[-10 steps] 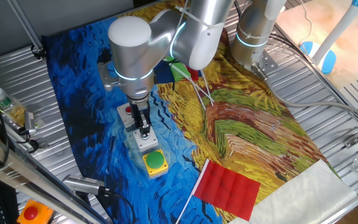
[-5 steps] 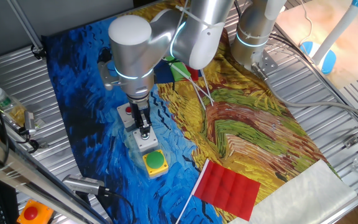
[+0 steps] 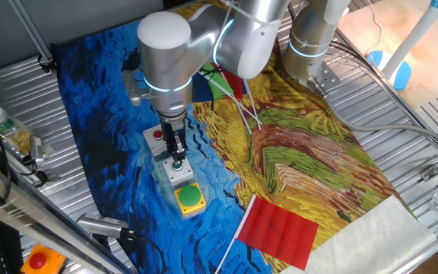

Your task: Press three buttons from left to right in sequence

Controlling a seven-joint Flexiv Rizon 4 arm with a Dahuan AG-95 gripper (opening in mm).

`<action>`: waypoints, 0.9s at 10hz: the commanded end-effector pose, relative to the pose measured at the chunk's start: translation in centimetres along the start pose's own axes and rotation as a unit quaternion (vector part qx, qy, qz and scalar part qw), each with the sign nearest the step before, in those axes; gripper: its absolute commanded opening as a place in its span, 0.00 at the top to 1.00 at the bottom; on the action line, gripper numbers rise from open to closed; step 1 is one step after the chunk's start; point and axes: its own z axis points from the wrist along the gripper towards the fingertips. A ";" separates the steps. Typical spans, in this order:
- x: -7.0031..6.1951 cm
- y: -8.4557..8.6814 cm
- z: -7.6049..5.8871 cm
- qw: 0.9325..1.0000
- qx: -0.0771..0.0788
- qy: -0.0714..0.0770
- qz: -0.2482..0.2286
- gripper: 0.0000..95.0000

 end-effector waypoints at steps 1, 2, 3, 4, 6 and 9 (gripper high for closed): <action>0.0 0.0 -0.3 1.000 -0.001 -0.002 0.000 0.60; 0.1 0.0 -0.5 1.000 -0.001 -0.003 0.000 0.60; 0.1 0.1 -0.7 1.000 -0.001 -0.003 0.000 0.60; 0.3 0.1 -1.1 1.000 0.000 -0.004 0.001 0.60; 0.4 0.2 -1.8 1.000 0.005 -0.004 0.002 0.60; 0.1 0.7 -2.4 1.000 0.007 0.000 0.007 0.60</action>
